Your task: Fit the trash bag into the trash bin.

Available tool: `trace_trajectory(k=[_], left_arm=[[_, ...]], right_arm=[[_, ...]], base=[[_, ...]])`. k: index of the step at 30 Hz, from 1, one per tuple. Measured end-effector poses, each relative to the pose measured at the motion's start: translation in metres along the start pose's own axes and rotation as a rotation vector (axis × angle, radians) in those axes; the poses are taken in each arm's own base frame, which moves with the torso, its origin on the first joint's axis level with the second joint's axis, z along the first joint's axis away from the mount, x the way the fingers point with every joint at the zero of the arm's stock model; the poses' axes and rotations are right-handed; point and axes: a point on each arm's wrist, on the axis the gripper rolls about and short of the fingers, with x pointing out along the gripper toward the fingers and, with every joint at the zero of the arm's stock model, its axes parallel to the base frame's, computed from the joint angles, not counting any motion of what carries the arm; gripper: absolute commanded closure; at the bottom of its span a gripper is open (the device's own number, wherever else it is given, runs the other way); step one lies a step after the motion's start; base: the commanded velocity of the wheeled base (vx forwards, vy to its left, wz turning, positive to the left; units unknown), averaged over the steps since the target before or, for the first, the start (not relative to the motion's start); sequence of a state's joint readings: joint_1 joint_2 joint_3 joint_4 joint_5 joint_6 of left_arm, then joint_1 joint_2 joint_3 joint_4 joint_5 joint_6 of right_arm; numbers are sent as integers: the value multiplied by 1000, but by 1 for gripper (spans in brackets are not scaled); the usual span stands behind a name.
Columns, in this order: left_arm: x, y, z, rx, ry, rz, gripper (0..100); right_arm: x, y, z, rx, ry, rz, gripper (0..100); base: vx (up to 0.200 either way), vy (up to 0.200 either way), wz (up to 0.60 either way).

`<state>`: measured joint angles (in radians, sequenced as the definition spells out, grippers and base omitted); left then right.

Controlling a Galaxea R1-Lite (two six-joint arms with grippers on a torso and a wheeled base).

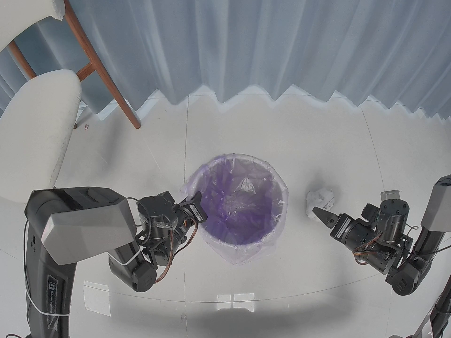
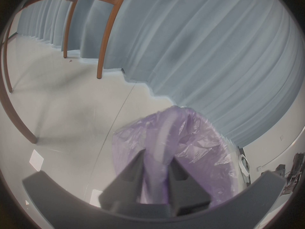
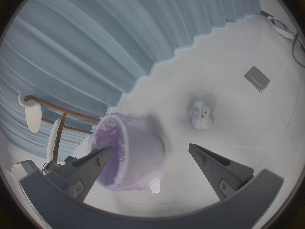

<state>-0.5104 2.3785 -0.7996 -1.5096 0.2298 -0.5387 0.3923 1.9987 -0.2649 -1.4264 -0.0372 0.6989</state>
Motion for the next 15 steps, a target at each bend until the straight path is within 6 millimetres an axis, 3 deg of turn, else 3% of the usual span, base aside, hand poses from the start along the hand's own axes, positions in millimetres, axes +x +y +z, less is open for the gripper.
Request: trace_trajectory(k=[8, 15], left_arm=[[-5, 1, -5, -5, 1, -3, 0], [-27, 1, 6, 2, 28, 13, 0]], right_arm=[[-1, 11, -8, 4, 25, 32, 0], [-10, 26, -32, 45, 147, 55, 0]], base=[[0, 0, 0], [0, 0, 0]])
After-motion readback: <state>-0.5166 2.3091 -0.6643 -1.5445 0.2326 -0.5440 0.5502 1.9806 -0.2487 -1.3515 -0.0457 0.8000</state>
